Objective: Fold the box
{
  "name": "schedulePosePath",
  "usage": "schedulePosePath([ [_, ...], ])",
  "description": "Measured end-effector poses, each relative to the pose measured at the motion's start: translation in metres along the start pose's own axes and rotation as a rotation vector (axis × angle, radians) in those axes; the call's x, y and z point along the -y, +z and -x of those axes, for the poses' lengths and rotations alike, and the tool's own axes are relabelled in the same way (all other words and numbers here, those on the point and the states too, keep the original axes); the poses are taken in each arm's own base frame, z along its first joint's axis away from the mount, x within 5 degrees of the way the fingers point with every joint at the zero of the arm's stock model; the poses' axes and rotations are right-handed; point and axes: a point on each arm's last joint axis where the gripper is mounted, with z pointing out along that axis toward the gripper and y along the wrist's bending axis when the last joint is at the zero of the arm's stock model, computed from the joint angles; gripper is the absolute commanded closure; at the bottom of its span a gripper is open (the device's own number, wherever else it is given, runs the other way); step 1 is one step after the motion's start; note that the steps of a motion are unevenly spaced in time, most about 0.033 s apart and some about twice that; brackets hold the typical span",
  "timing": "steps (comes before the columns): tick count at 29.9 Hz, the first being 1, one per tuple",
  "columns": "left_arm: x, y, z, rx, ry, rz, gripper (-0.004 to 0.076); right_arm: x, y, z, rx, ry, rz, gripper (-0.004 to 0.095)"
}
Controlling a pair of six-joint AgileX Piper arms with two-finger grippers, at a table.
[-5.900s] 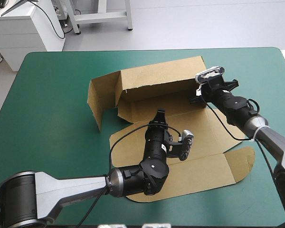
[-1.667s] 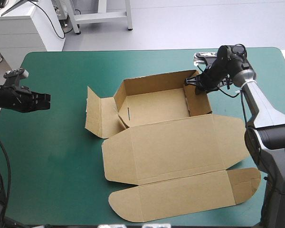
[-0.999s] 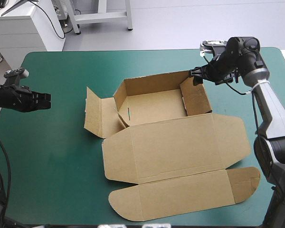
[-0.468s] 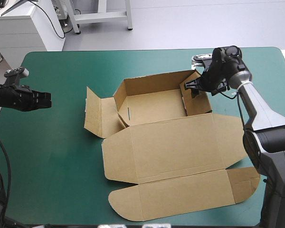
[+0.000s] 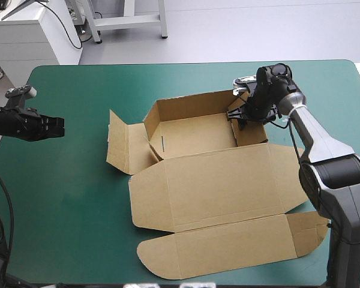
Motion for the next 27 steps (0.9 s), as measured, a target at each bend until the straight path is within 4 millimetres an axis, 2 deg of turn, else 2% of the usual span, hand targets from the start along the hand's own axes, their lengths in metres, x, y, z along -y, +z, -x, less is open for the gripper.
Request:
schedulePosePath([
  [1,0.0,0.0,0.0,0.0,0.0,0.0,0.0731,0.0,0.0,0.0,-0.001,-0.001,0.0,0.063],
  [4,0.0,0.0,0.0,0.0,0.0,0.0,0.0731,0.0,0.003,0.0,-0.006,-0.014,0.0,0.0902],
  [5,0.0,0.0,0.0,0.0,0.0,0.0,0.0731,0.0,0.004,0.0,-0.007,-0.031,-0.003,0.0925],
  [13,0.0,0.0,0.0,-0.003,0.02,0.004,0.0731,0.003,0.011,-0.005,-0.006,-0.049,-0.007,0.0927],
  [18,-0.001,0.0,0.0,-0.006,0.051,0.008,0.0731,0.002,0.001,-0.008,0.006,-0.068,-0.003,0.0927],
  [21,0.0,0.0,0.0,0.002,0.056,-0.003,0.0731,0.002,-0.022,-0.012,0.034,-0.098,-0.008,0.0927],
  [27,0.0,0.0,0.004,0.048,0.043,0.0,0.0731,0.0,-0.103,-0.029,0.184,-0.137,-0.027,0.0928],
])
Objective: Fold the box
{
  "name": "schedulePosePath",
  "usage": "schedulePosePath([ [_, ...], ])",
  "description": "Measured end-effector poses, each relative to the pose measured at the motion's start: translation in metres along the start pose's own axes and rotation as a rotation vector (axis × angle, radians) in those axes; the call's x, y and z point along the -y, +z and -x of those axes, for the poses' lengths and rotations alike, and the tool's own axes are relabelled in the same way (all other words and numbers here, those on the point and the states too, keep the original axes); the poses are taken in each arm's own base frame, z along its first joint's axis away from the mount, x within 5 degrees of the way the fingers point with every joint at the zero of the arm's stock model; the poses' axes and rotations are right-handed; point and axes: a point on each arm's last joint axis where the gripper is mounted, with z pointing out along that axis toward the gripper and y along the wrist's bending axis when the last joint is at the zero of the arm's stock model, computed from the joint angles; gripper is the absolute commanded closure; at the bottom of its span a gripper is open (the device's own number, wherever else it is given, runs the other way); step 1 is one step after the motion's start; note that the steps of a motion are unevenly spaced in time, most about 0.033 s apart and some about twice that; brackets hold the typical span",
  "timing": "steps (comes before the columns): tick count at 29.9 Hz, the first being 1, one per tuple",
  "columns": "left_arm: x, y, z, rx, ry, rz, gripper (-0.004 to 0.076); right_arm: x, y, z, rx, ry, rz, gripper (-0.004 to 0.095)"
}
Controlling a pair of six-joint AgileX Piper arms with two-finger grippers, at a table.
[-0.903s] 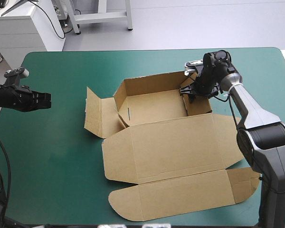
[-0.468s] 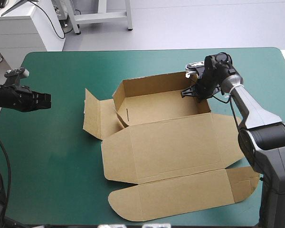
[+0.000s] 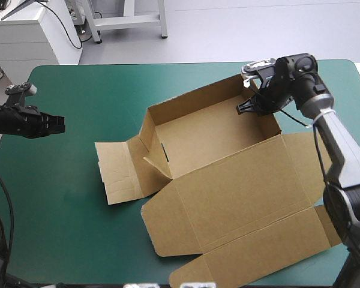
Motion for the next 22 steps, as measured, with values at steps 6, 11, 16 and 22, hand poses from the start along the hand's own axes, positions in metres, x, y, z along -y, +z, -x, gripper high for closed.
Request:
schedulePosePath([
  [6,-0.004,0.004,0.003,0.028,-0.01,0.015,0.0731,-0.005,-0.075,-0.012,0.157,0.029,0.002,0.0928],
  [11,-0.014,0.016,0.006,0.037,-0.038,0.016,0.0731,-0.008,-0.119,-0.025,0.255,0.027,-0.001,0.0927],
  [16,-0.025,0.029,0.007,0.034,-0.064,0.023,0.0731,-0.01,-0.154,-0.039,0.336,0.018,-0.007,0.0928],
  [22,-0.035,0.051,0.008,0.026,-0.135,-0.037,0.0732,-0.014,-0.167,-0.045,0.372,0.015,0.024,0.0927],
])
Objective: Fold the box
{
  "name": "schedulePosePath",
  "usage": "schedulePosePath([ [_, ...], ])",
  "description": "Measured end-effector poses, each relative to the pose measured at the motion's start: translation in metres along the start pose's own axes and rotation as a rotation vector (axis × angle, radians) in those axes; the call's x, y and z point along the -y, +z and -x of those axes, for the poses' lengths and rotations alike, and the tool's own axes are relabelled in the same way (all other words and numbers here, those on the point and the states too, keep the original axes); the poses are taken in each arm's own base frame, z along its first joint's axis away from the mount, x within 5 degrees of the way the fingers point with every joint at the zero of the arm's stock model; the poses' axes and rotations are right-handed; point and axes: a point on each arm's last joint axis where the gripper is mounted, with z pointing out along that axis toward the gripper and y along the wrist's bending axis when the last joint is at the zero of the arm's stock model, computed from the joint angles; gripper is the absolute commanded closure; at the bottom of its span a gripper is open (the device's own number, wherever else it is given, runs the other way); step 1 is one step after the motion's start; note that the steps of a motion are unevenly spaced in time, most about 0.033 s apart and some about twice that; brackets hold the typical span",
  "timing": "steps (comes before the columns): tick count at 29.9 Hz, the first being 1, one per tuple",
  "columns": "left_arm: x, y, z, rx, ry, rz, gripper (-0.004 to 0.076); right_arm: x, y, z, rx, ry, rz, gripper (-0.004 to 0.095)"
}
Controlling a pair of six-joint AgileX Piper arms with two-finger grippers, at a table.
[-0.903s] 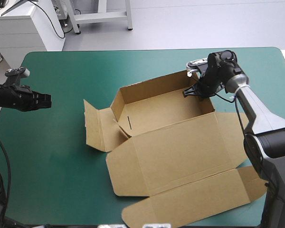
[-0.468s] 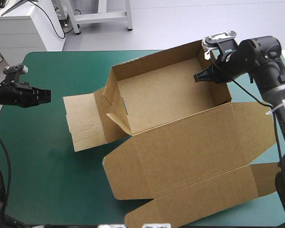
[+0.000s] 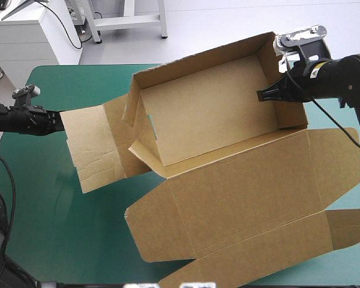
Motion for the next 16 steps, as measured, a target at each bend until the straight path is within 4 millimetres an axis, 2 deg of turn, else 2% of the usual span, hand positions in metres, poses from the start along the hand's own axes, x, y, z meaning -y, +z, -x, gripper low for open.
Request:
schedulePosePath([
  [3,0.005,0.01,0.0,-0.022,0.002,-0.02,0.0732,-0.002,0.003,0.004,0.039,0.01,0.025,0.0927],
  [6,0.022,0.019,0.001,-0.029,0.023,-0.065,0.0732,-0.003,0.007,0.01,0.092,0.018,0.037,0.0927],
  [13,0.084,0.051,-0.004,-0.088,0.132,-0.175,0.0732,0.002,0.034,0.016,0.087,0.017,0.012,0.0927],
  [16,0.108,0.059,-0.007,-0.088,0.174,-0.197,0.0732,0.007,0.046,0.017,0.074,0.011,-0.024,0.0927],
])
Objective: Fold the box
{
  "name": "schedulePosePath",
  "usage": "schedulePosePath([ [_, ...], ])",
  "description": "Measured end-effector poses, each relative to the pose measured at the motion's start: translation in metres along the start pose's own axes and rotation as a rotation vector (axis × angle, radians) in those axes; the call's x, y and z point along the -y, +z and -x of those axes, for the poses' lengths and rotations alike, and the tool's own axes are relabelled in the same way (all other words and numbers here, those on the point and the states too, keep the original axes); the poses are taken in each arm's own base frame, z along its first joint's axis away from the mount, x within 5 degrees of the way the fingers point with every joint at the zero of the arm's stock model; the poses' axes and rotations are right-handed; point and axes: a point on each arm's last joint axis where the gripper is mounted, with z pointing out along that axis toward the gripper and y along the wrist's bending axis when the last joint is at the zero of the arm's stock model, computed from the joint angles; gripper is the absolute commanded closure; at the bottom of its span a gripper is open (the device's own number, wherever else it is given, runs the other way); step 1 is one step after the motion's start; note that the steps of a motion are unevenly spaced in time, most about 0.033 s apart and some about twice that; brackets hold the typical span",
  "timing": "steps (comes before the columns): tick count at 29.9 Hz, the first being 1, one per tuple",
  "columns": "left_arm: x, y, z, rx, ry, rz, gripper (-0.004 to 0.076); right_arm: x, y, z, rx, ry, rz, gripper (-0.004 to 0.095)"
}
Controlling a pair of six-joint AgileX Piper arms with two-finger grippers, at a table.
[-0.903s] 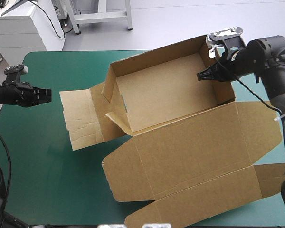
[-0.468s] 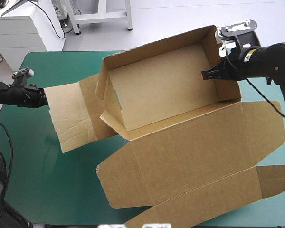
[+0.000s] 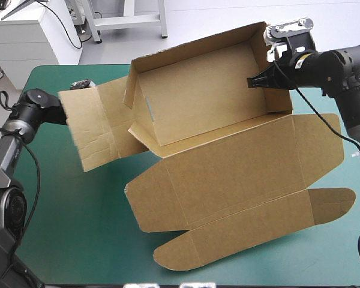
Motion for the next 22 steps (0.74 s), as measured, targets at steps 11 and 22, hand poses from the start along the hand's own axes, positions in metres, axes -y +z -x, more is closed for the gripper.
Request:
schedulePosePath([
  [11,0.101,-0.018,0.0,0.113,0.202,-0.097,0.0731,0.013,0.018,0.0,-0.011,0.013,-0.133,0.0927],
  [22,0.128,-0.024,-0.001,0.165,0.256,-0.154,0.057,0.014,0.019,0.0,-0.019,0.017,-0.135,0.0927],
])
